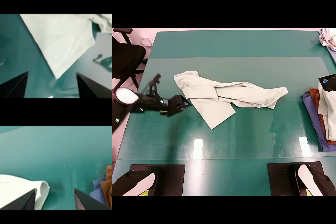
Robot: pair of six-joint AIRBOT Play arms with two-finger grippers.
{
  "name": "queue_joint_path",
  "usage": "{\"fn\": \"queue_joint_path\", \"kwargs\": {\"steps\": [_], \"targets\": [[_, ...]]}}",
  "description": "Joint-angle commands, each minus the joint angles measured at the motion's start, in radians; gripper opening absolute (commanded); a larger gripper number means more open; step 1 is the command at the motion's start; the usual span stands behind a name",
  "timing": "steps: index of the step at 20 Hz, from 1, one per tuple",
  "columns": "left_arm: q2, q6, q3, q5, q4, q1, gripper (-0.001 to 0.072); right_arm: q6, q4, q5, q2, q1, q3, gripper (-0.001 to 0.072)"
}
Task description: Fold the shirts.
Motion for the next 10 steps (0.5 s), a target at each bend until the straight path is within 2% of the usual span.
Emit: {"fn": "queue_joint_path", "kwargs": {"steps": [1, 5, 8, 10], "targets": [[0.006, 0.146, -0.171, 0.280, -0.231, -0.003, 0.0665, 0.001, 0.003, 0.000, 0.005, -0.003, 0.000, 0.0532], [-0.007, 0.186, -0.175, 0.414, -0.228, -0.003, 0.0665, 0.001, 0.005, 0.000, 0.005, -0.003, 0.000, 0.0532], [-0.103, 0.196, -0.175, 0.384, -0.248, -0.003, 0.0665, 0.001, 0.003, 0.001, 0.005, -0.003, 0.000, 0.0532], [-0.166, 0.268, -0.175, 0.353, -0.317, -0.003, 0.0664, 0.001, 0.003, 0.000, 0.005, -0.003, 0.000, 0.0531]]}}
